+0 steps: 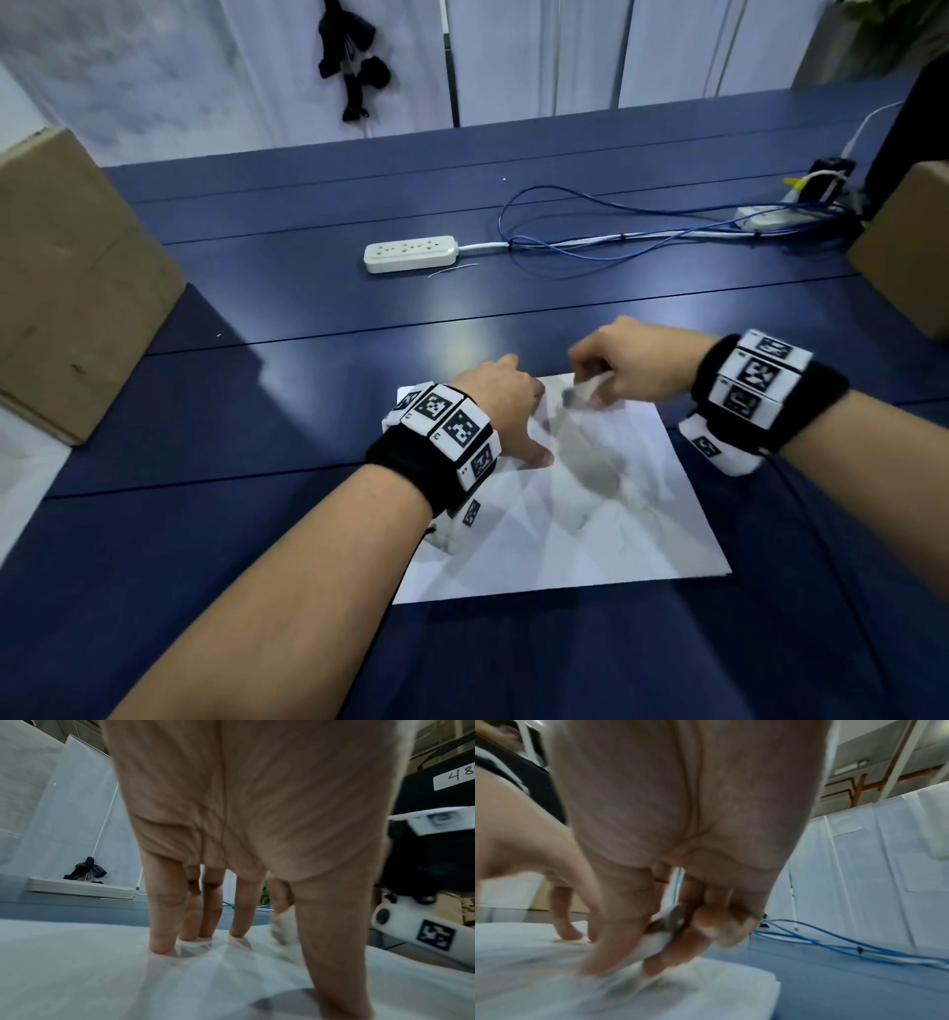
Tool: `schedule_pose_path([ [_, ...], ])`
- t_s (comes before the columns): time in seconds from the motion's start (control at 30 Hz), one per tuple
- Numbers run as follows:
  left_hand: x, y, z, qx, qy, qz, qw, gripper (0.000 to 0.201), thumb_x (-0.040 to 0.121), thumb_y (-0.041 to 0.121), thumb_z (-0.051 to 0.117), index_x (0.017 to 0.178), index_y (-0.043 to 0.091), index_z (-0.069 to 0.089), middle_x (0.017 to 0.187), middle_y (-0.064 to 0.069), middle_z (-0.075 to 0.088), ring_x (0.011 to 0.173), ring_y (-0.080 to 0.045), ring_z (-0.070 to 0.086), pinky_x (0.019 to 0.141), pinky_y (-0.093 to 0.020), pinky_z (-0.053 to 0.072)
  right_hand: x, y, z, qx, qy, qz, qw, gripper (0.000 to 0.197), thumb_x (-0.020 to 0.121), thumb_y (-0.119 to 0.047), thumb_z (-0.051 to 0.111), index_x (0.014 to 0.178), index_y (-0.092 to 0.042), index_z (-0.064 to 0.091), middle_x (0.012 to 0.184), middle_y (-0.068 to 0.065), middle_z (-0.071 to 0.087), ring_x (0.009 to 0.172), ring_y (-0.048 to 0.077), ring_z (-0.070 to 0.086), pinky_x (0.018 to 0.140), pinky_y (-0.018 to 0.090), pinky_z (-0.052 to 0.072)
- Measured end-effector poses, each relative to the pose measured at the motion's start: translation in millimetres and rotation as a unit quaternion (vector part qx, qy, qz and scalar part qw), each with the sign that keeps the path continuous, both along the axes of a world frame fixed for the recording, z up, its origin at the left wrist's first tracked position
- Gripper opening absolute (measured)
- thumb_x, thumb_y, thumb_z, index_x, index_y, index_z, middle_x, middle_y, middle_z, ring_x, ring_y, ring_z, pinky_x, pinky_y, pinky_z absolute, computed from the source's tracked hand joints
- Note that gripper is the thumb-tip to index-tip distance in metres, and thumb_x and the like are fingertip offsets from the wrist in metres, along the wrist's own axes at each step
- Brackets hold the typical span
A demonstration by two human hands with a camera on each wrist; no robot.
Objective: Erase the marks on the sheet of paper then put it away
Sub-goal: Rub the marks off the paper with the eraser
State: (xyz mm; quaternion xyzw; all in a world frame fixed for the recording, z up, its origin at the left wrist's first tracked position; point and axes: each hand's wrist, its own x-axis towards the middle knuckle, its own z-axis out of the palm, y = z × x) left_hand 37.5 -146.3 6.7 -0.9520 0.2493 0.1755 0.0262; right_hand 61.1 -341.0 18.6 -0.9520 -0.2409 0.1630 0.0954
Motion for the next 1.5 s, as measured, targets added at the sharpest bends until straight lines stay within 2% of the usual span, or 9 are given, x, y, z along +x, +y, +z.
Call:
schedule_pose_path([
  [0.13,0.4,-0.4,-0.5,0.005,-0.002,-0.004,1.0,0.071,0.072,0.065,0.071,0.129,0.026,0.057,0.112,-0.002,0.044,0.102,-0.025,0.055,0.07,-0.031,0.039,-18.1,2.0,1.5,-0.035,0.133,0.057,0.989,0.02,0.069,-0.02,0.079,0.085,-0.021,0.067,0.067,-0.016,0.063,0.064,0.001,0.055,0.064,0.023,0.045],
  [0.33,-0.2,-2.4,2.1,0.01,-0.003,-0.005,1.0,0.068,0.072,0.064,0.072,0.128,0.027,0.057,0.113,-0.003,0.045,0.093,-0.023,0.051,0.069,-0.031,0.039,11.6,0.1,0.6,-0.005,-0.052,-0.036,0.998,0.017,0.074,-0.028,0.076,0.083,-0.026,0.062,0.074,-0.011,0.063,0.075,0.014,0.058,0.07,0.032,0.05],
  [0.47,0.7,-1.9,1.5,0.008,0.001,0.001,1.0,0.067,0.071,0.064,0.072,0.124,0.025,0.059,0.112,-0.003,0.045,0.095,-0.024,0.054,0.071,-0.031,0.041,-17.5,-2.4,3.9,-0.015,0.09,0.041,0.995,0.018,0.071,-0.017,0.078,0.075,-0.024,0.062,0.064,-0.016,0.062,0.062,-0.001,0.054,0.058,0.015,0.04],
  [0.53,0.6,-3.0,2.2,0.012,0.003,0.0,1.0,0.069,0.072,0.064,0.072,0.127,0.025,0.058,0.113,-0.003,0.045,0.099,-0.024,0.054,0.071,-0.031,0.041,-20.5,-2.6,3.7,-0.031,0.126,0.054,0.99,0.018,0.07,-0.019,0.079,0.084,-0.022,0.067,0.07,-0.014,0.066,0.066,0.001,0.057,0.062,0.019,0.045],
  [0.73,-0.7,-2.5,1.6,0.005,0.001,0.003,1.0,0.069,0.071,0.065,0.072,0.128,0.031,0.056,0.107,0.0,0.041,0.096,-0.024,0.052,0.069,-0.032,0.039,8.5,-4.1,0.9,-0.004,-0.064,-0.038,0.997,0.017,0.075,-0.029,0.074,0.083,-0.026,0.06,0.071,-0.011,0.059,0.077,0.019,0.058,0.07,0.034,0.05],
  [0.93,1.4,-2.6,1.3,0.008,0.003,0.006,1.0,0.07,0.072,0.064,0.072,0.128,0.026,0.057,0.112,-0.003,0.045,0.103,-0.026,0.055,0.07,-0.03,0.038,-22.3,-4.6,1.4,-0.024,0.12,0.065,0.99,0.019,0.07,-0.021,0.079,0.084,-0.024,0.066,0.072,-0.006,0.066,0.067,0.007,0.058,0.066,0.027,0.047],
  [1.13,0.4,-2.4,0.4,0.007,-0.001,0.002,1.0,0.071,0.071,0.065,0.072,0.131,0.031,0.054,0.113,-0.002,0.044,0.103,-0.025,0.054,0.072,-0.032,0.042,12.2,-4.2,0.3,-0.01,-0.047,-0.04,0.998,0.018,0.075,-0.028,0.075,0.08,-0.029,0.058,0.072,-0.012,0.06,0.078,0.017,0.059,0.067,0.03,0.046],
  [1.33,2.4,-1.9,-0.5,0.009,0.002,0.004,1.0,0.071,0.071,0.064,0.072,0.129,0.025,0.057,0.114,-0.003,0.045,0.104,-0.026,0.056,0.071,-0.031,0.041,-19.0,-4.6,0.9,-0.02,0.143,0.054,0.988,0.019,0.069,-0.017,0.08,0.082,-0.023,0.066,0.068,-0.018,0.064,0.064,0.0,0.057,0.062,0.019,0.045],
  [1.5,0.5,-1.9,0.0,0.004,0.0,0.001,1.0,0.072,0.072,0.064,0.072,0.132,0.03,0.054,0.115,-0.003,0.045,0.103,-0.025,0.054,0.07,-0.031,0.039,11.1,-0.9,2.5,0.002,-0.055,-0.052,0.997,0.017,0.075,-0.026,0.075,0.087,-0.026,0.064,0.078,-0.008,0.063,0.082,0.019,0.06,0.07,0.03,0.048],
])
